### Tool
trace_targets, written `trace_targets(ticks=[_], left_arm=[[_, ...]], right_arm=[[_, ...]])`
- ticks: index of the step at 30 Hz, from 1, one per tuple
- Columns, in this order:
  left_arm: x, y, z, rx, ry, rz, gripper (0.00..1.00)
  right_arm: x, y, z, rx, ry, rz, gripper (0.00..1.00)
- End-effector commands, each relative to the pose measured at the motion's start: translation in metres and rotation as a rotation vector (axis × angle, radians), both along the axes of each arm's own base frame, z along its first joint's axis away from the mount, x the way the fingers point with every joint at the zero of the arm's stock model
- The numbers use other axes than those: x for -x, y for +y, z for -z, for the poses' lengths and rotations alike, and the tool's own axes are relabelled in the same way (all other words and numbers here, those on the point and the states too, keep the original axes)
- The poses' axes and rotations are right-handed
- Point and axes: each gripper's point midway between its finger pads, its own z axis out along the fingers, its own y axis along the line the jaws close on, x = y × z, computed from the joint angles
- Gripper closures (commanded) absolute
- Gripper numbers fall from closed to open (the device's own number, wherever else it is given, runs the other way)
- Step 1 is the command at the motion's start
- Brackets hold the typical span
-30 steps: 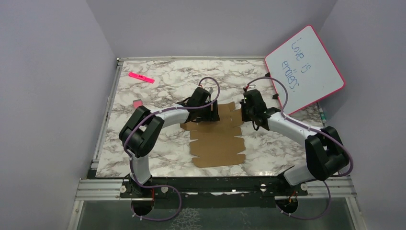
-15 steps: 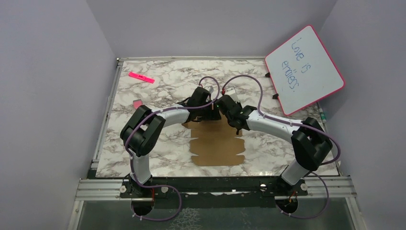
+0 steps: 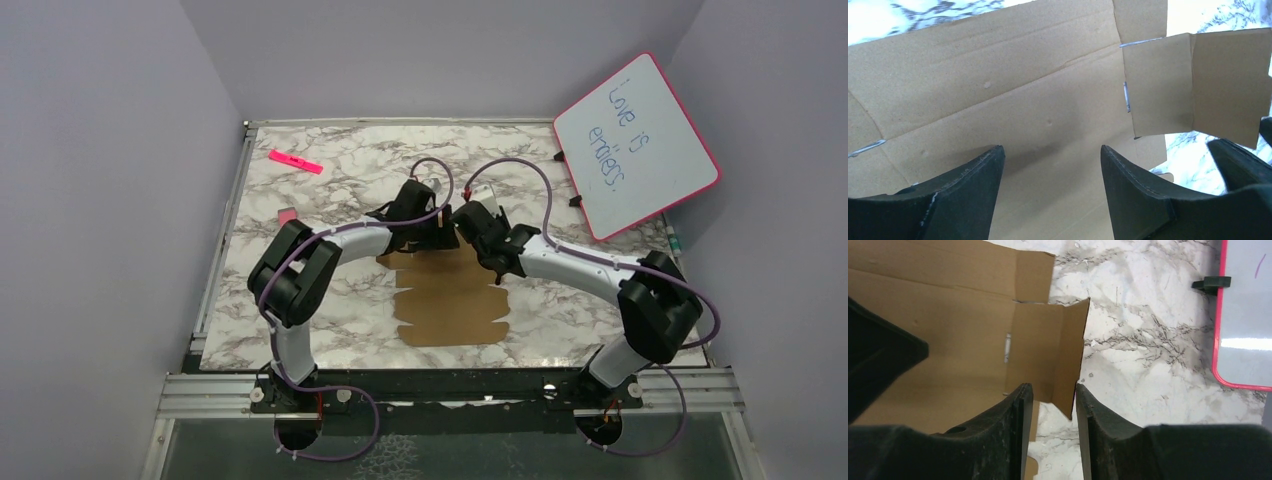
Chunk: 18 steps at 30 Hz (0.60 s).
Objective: Fold the paper box
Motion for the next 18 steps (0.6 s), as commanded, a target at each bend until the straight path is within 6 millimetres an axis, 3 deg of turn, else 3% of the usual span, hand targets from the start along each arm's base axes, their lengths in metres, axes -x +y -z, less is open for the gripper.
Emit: trace_targets(ticks=[1, 8, 18], left_arm=[[-0.001, 0.022, -0.025, -0.007, -0.022, -0.032, 0.26], [0.015, 0.051, -0.058, -0.024, -0.08, -0.082, 0.16], [0.071, 0.108, -0.048, 0.02, 0.006, -0.234, 0.1]], right_arm=[[0.0, 0.003, -0.027, -0.088, -0.081, 0.001, 0.56], [0.011, 0.024, -0.041, -0.242, -0.085, -0.131, 0.42], [0.043, 0.083, -0.021, -0.568, -0.004, -0.366, 0.3]])
